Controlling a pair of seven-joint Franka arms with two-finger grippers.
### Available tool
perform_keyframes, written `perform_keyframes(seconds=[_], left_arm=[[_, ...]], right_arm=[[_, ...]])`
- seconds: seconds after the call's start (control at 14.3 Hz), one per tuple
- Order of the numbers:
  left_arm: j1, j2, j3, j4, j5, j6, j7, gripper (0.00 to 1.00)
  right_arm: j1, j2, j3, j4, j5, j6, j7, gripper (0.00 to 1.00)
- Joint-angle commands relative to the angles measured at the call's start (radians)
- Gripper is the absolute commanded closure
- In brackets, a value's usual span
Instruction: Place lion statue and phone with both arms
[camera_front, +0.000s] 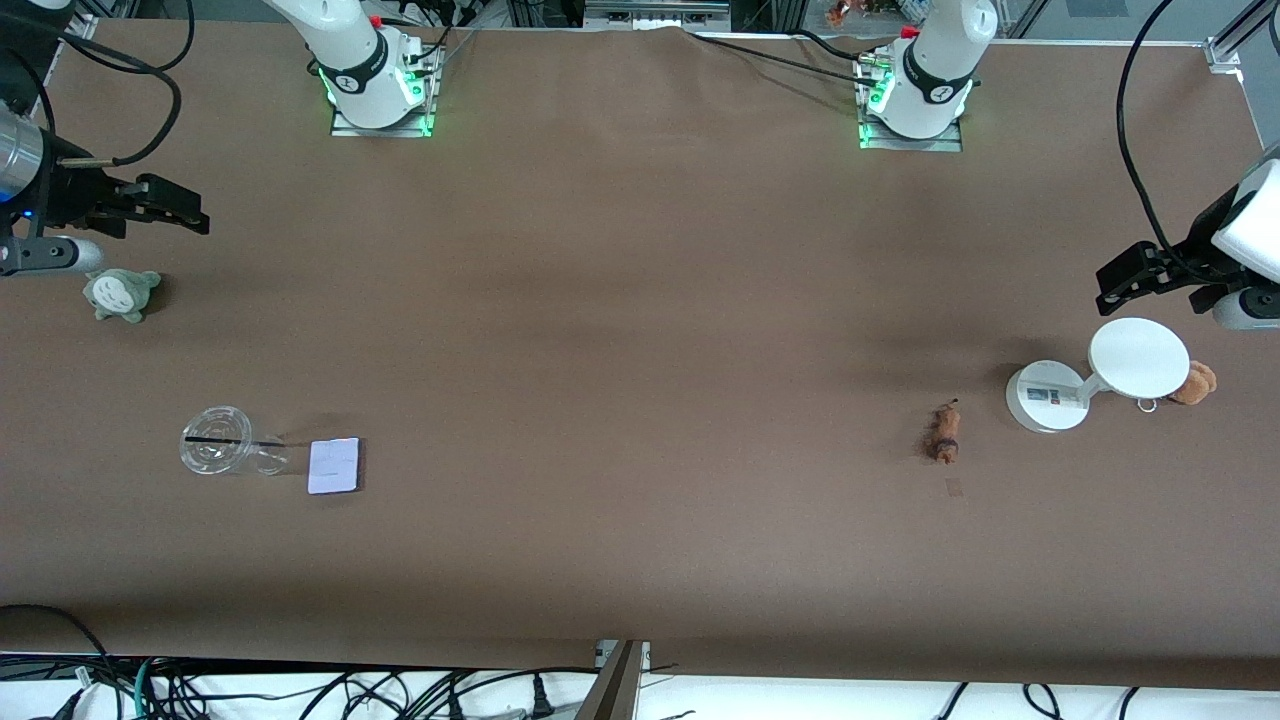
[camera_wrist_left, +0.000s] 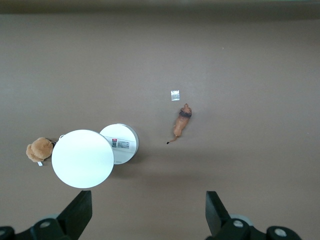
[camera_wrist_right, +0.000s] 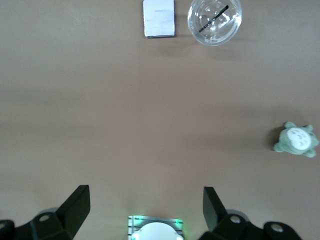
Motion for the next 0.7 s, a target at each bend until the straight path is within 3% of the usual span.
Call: perform_keyframes(seconds=[0.0, 0.63], left_arm=[[0.011, 0.013, 0.008, 0.032, -0.022, -0.008, 0.014, 0.00], [0.000, 0.011, -0.002, 0.028, -0.020, -0.019, 0.002, 0.00]], right_arm=[[-0.016, -0.014, 0.037, -0.026, -0.030, 0.003, -0.003, 0.00], [-0.010, 0.051, 0.038, 0.069, -0.030, 0.000, -0.005, 0.00]])
